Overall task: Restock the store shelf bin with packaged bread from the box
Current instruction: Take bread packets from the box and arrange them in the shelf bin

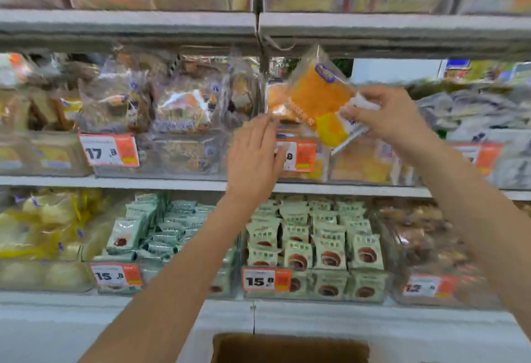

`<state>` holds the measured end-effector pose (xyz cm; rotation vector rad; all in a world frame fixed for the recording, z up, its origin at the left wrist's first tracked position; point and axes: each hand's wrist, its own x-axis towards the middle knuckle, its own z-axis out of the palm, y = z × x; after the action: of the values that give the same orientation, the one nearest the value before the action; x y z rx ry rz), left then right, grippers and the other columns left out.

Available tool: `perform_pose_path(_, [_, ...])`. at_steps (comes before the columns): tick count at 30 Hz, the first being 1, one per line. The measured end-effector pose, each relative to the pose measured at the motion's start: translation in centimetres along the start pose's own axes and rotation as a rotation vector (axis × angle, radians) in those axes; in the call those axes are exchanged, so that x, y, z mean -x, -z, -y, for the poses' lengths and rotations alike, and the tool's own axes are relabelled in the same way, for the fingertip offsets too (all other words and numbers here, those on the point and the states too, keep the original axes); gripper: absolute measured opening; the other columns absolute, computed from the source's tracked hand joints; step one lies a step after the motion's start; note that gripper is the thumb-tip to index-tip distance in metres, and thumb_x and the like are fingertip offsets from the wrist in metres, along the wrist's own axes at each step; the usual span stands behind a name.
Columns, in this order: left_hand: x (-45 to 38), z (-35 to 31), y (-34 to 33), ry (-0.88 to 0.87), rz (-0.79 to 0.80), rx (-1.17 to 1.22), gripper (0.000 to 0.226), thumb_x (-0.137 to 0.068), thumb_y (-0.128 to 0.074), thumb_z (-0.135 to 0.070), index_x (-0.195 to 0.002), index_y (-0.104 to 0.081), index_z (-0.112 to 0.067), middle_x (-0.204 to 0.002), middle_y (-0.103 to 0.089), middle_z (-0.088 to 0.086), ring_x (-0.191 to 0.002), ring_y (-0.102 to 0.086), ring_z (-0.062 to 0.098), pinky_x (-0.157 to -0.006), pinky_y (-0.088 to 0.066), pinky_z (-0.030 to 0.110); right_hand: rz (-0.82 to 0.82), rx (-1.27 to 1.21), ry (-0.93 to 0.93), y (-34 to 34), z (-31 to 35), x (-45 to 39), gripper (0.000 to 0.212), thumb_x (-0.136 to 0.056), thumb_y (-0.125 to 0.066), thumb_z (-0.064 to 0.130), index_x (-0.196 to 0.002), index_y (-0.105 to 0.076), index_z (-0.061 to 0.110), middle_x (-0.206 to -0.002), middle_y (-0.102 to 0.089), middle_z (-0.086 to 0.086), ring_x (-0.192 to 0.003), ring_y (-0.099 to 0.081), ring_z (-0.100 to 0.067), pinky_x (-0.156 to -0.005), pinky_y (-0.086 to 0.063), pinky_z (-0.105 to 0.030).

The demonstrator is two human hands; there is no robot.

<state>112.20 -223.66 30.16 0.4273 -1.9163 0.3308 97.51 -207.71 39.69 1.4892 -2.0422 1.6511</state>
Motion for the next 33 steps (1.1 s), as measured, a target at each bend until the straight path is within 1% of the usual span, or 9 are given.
perform_pose_path(3, [-3.6, 0.9, -4.2, -0.053, 0.071, -0.112, 0.046, -0.094, -0.039, -0.037, -0.113, -0.062, -0.002, -0.115, -0.064, 0.016, -0.111, -0.058, 0.031, -0.109, -0.025, 0.041, 0.008, 0.167, 0.100, -0.2, 0.0, -5.8, 0.029, -0.079, -0.075, 0.021, -0.097, -0.067, 0.001, -0.087, -0.058, -0.012, -0.083, -0.049, -0.011, -0.068, -0.037, -0.024])
perform_pose_path(7, [-4.1, 1.3, -7.0, -0.053, -0.133, -0.035, 0.032, -0.090, -0.043, -0.026, -0.068, -0.063, -0.013, -0.060, -0.061, 0.004, -0.062, -0.058, 0.025, -0.107, -0.032, 0.037, 0.112, 0.438, 0.141, -2.9, -1.0, -11.9, 0.038, -0.077, -0.077, 0.027, -0.109, -0.069, 0.008, -0.096, -0.060, -0.002, -0.101, -0.056, -0.017, -0.069, -0.033, -0.021])
perform_pose_path(12, [-3.4, 1.6, -7.8, -0.068, -0.222, -0.018, 0.032, -0.088, -0.042, -0.022, -0.075, -0.069, -0.010, -0.073, -0.069, 0.003, -0.072, -0.064, 0.019, -0.107, -0.036, 0.035, 0.276, 0.399, 0.084, -5.9, -2.1, -15.3, 0.048, -0.076, -0.078, 0.023, -0.120, -0.063, 0.012, -0.135, -0.054, -0.005, -0.120, -0.049, -0.016, -0.086, -0.035, -0.019])
perform_pose_path(16, [-3.3, 1.7, -8.2, -0.066, -0.229, -0.005, 0.035, -0.090, -0.040, -0.023, -0.077, -0.070, -0.009, -0.074, -0.069, 0.004, -0.073, -0.065, 0.019, -0.107, -0.035, 0.035, 0.242, 0.374, 0.080, -6.9, -2.9, -15.8, 0.042, -0.076, -0.077, 0.020, -0.115, -0.062, 0.012, -0.137, -0.050, -0.005, -0.111, -0.051, -0.016, -0.064, -0.038, -0.011])
perform_pose_path(20, [-3.2, 1.6, -8.1, -0.055, -0.226, 0.004, 0.036, -0.091, -0.039, -0.024, -0.076, -0.069, -0.010, -0.074, -0.069, 0.004, -0.071, -0.064, 0.019, -0.107, -0.036, 0.035, 0.108, 0.327, 0.104, -7.3, -3.9, -14.7, 0.054, -0.074, -0.079, 0.025, -0.121, -0.054, 0.014, -0.131, -0.053, -0.007, -0.121, -0.048, -0.024, -0.086, -0.034, -0.024])
perform_pose_path(23, [-3.2, 1.6, -8.0, -0.055, -0.219, 0.010, 0.035, -0.091, -0.040, -0.023, -0.076, -0.069, -0.010, -0.073, -0.068, 0.004, -0.070, -0.064, 0.019, -0.106, -0.036, 0.035, -0.128, 0.204, -0.045, -7.4, -4.9, -13.3, 0.071, -0.076, -0.077, 0.033, -0.131, -0.039, 0.010, -0.131, -0.046, -0.015, -0.118, -0.047, -0.029, -0.092, -0.040, -0.035])
perform_pose_path(25, [-3.4, 1.6, -7.9, -0.054, -0.214, 0.014, 0.033, -0.090, -0.042, -0.023, -0.075, -0.068, -0.010, -0.072, -0.068, 0.004, -0.070, -0.063, 0.019, -0.107, -0.036, 0.035, -0.144, 0.219, -0.175, -7.5, -5.5, -12.5, 0.068, -0.082, -0.070, 0.037, -0.132, -0.036, 0.004, -0.132, -0.045, -0.019, -0.120, -0.046, -0.032, -0.097, -0.041, -0.040])
perform_pose_path(29, [-3.3, 1.6, -7.9, -0.058, -0.211, 0.016, 0.033, -0.089, -0.042, -0.023, -0.076, -0.069, -0.009, -0.073, -0.068, 0.004, -0.069, -0.063, 0.019, -0.106, -0.037, 0.035, 0.084, 0.367, -0.160, -7.9, -5.8, -11.9, 0.026, -0.096, -0.051, 0.034, -0.107, -0.058, 0.011, -0.105, -0.063, -0.005, -0.102, -0.055, -0.029, -0.070, -0.041, -0.026])
perform_pose_path(33, [-3.4, 1.5, -7.9, -0.065, -0.209, 0.018, 0.033, -0.089, -0.042, -0.023, -0.075, -0.068, -0.009, -0.072, -0.067, 0.004, -0.069, -0.062, 0.019, -0.105, -0.037, 0.034, 0.109, 0.378, -0.127, -8.2, -5.7, -12.4, 0.037, -0.098, -0.047, 0.033, -0.119, -0.059, 0.004, -0.121, -0.062, -0.013, -0.093, -0.055, -0.024, -0.071, -0.037, -0.026])
